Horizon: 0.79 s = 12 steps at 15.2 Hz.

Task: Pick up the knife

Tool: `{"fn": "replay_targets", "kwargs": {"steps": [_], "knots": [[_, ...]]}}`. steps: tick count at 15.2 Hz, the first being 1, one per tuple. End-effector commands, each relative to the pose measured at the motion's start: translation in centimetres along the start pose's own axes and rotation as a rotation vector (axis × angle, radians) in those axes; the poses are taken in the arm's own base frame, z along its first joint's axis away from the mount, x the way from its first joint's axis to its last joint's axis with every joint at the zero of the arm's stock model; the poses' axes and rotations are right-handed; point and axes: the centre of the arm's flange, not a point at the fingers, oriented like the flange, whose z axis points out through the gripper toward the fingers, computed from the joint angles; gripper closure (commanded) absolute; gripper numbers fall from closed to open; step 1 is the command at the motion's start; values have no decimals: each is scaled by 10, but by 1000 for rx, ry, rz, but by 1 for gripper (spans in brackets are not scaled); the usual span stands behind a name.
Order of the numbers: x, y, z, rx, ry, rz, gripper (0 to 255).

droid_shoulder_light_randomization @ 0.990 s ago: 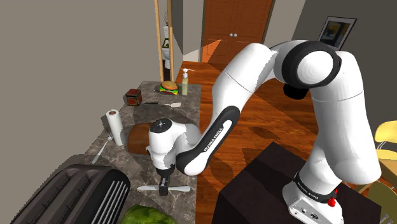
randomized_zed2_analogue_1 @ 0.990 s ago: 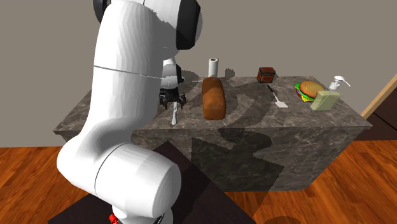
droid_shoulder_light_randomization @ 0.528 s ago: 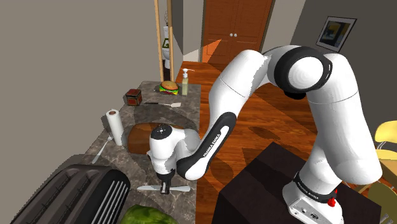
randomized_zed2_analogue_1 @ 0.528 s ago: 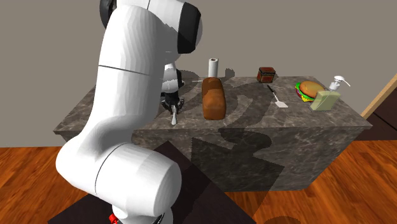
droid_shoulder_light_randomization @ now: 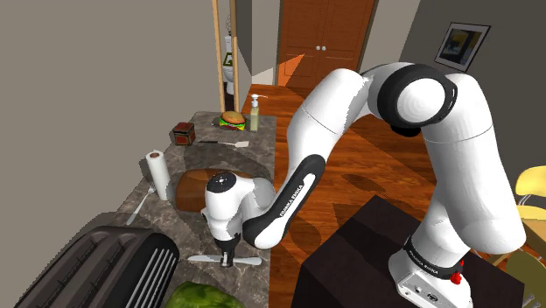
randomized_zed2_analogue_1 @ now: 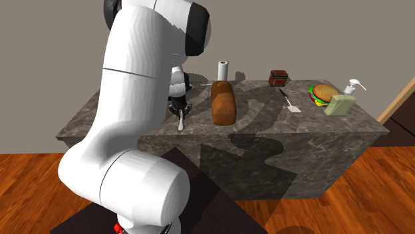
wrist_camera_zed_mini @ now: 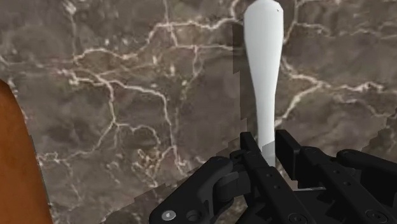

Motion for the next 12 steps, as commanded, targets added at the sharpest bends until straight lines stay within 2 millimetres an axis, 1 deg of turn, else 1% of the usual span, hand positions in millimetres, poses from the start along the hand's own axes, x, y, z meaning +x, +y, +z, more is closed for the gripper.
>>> {"fn": "replay_targets", "kwargs": {"steps": [1,12], "knots": [[0,4,-4,-1,-1,5,255],[0,6,-62,-1,-1,5,255]]}}
